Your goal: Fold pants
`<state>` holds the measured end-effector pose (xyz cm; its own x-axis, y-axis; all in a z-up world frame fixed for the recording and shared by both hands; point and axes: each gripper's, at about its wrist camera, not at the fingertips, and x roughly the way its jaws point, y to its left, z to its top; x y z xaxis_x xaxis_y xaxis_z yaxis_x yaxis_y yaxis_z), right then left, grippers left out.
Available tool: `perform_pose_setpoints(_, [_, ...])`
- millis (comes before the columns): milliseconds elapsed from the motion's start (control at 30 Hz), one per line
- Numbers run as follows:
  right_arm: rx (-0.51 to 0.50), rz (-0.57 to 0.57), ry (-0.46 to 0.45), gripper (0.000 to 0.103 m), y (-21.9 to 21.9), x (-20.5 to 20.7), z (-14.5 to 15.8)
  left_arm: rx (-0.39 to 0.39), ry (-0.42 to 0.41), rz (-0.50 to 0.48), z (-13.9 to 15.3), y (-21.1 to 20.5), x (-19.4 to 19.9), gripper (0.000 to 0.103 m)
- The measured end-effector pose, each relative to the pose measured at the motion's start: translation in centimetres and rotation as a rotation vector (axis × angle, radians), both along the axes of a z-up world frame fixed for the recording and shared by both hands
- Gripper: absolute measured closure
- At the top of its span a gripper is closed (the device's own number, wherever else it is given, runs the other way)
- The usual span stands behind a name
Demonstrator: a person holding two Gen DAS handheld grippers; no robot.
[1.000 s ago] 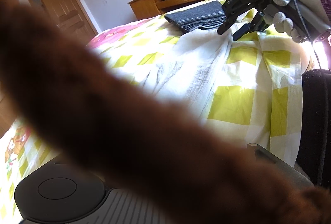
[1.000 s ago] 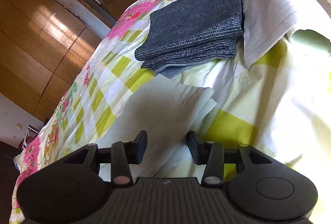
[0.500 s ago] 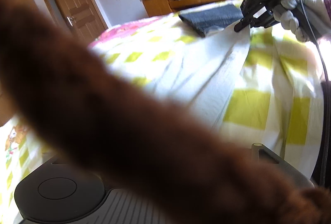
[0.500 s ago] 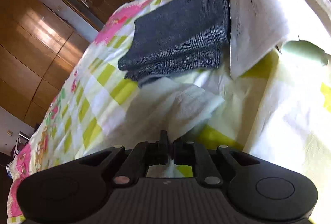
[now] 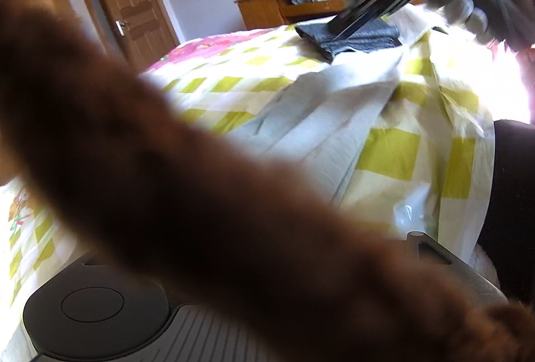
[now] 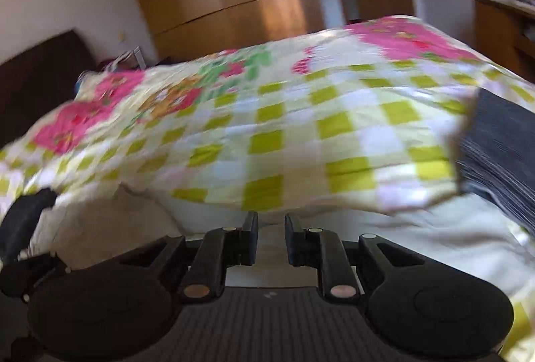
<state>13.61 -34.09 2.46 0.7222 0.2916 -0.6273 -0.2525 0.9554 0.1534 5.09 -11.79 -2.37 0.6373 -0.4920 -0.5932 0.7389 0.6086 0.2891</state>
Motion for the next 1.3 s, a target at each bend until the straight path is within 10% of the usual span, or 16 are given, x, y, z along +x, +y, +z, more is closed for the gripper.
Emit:
perform_pose_setpoints(333, [-0.361,0.556,0.139,0.070,9.2,6.7,-5.7,-0.082,0.053,0.070,-1.7,2.2,3.0,0.033])
perform_pose_setpoints(700, [-0.482,0.742,0.151,0.067,11.2,8.1,-6.7,-0.151,0.128,0.070,-2.6,3.2,4.2,0.033])
perform_pose_setpoints(1300, [-0.366,0.372,0.059,0.085,9.7,9.8,-3.0,-0.165,0.120,0.076,-2.7,3.5,4.1,0.032])
